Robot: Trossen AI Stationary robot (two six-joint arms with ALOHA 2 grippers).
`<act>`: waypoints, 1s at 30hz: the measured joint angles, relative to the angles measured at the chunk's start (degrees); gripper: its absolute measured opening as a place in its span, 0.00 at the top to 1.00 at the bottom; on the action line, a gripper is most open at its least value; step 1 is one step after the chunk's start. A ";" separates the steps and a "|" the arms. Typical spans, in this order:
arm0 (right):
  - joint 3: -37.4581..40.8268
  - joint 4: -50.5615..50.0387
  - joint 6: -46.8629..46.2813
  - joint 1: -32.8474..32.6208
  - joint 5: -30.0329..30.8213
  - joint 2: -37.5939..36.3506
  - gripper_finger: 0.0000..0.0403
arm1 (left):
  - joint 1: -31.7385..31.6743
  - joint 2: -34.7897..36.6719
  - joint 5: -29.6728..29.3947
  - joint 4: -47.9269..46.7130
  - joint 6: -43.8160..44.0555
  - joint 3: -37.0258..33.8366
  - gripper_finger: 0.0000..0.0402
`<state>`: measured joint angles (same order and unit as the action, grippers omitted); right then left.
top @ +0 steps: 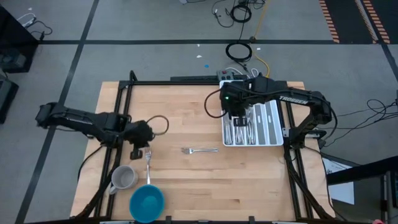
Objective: Sort silverware
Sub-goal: Put the fork into the silverware tray
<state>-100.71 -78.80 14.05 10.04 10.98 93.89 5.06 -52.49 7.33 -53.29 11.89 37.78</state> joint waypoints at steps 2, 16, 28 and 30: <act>0.02 -3.13 -1.65 0.00 -2.04 0.07 0.67 | 4.16 0.07 -3.58 0.73 -0.91 0.58 0.98; 0.04 -6.94 -5.77 -0.89 -10.83 0.07 0.67 | 8.92 0.57 -3.64 2.41 36.36 0.55 0.83; 0.09 -11.14 -5.45 -4.77 -11.12 -0.88 0.52 | 1.06 -2.82 -5.93 -3.11 37.09 -1.02 0.62; 0.09 -11.18 -5.46 -5.14 -11.14 -0.94 0.52 | 0.25 -4.01 -5.92 -1.84 33.26 -1.05 0.62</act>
<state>-100.62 -89.97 8.59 4.91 -0.15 92.95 5.32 -56.50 1.41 -55.13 45.15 36.73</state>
